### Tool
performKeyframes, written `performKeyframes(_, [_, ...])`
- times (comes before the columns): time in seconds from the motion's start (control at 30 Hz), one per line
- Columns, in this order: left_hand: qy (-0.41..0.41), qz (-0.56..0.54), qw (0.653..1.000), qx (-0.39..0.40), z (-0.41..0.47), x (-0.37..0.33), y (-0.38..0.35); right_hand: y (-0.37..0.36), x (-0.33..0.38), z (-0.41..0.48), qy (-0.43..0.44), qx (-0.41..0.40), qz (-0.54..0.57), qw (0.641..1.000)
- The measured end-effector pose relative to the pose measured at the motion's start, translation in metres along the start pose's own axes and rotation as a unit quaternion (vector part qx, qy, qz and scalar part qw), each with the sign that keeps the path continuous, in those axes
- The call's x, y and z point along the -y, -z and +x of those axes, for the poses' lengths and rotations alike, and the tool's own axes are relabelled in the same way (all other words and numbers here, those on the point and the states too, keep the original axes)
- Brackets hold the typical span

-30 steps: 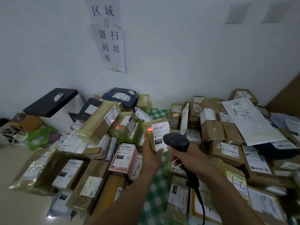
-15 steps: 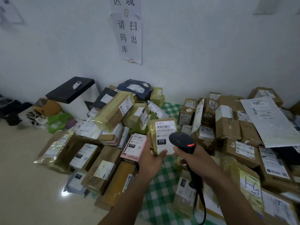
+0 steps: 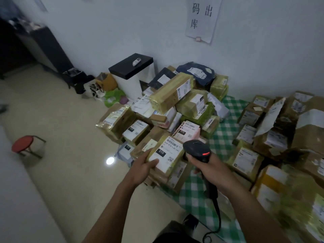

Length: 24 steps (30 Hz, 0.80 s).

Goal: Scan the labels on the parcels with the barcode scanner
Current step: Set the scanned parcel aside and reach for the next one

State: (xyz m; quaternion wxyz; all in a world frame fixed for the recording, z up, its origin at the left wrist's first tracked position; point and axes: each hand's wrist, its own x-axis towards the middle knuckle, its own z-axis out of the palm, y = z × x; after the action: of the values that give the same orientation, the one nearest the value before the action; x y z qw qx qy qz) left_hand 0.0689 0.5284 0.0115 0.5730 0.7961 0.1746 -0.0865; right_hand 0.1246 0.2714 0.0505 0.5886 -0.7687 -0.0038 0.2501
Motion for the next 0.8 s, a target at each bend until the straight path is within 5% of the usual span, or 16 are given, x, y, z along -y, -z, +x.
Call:
performKeyframes(0.17, [0.011, 0.063, 0.997, -0.033, 0.012, 0.017, -0.006, -0.004, -0.012, 0.000, -0.015, 0.002, 0.007, 1.000])
performKeyframes(0.33, [-0.073, 0.245, 0.948, -0.189, 0.008, 0.026, -0.033, 0.000, -0.026, -0.005, -0.032, -0.014, 0.026, 0.999])
performKeyframes(0.5, [-0.125, 0.373, 0.911, -0.125, -0.005, 0.029, -0.065, 0.011, -0.050, -0.022, -0.037, -0.034, 0.036, 0.998])
performKeyframes(0.67, [-0.317, 0.310, 0.894, -0.067, -0.013, 0.018, -0.120, 0.038, -0.083, -0.055, -0.053, -0.095, 0.080, 0.991])
performKeyframes(0.8, [-0.171, 0.216, 0.959, 0.060, -0.008, 0.016, -0.181, 0.056, -0.112, -0.081, -0.078, -0.150, 0.110, 0.980])
